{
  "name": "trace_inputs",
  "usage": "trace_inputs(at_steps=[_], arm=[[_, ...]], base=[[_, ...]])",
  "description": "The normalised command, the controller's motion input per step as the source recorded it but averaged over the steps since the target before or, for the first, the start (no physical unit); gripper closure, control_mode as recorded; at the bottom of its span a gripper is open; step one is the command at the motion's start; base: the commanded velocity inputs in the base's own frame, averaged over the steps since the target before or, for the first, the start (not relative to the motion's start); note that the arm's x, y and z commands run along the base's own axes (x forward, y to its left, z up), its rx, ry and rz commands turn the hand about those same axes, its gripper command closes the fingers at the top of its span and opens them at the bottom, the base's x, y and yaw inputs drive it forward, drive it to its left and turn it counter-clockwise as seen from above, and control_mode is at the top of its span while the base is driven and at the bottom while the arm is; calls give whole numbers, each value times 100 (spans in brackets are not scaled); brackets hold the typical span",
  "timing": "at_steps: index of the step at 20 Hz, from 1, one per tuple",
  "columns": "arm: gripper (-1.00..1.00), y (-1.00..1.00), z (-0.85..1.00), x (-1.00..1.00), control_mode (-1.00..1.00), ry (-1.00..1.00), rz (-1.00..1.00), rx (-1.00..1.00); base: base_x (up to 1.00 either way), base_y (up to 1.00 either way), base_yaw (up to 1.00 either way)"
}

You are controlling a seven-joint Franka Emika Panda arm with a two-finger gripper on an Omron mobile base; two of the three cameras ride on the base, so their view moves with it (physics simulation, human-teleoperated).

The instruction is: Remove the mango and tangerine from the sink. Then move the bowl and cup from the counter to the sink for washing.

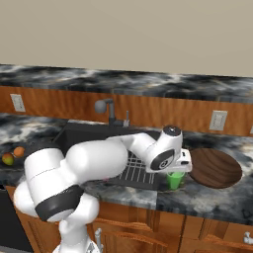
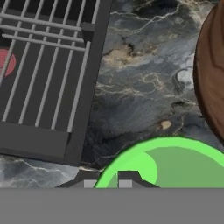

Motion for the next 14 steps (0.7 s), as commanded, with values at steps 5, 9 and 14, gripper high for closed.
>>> trace_inputs(at_steps=[5, 9, 14], arm=[[100, 25, 16, -9, -100, -2, 11, -8], [100, 30, 19, -3, -100, 0, 11, -4], [100, 23, 20, 0, -100, 0, 14, 0]], base=[[0, 0, 0], [0, 0, 0], [0, 0, 0]])
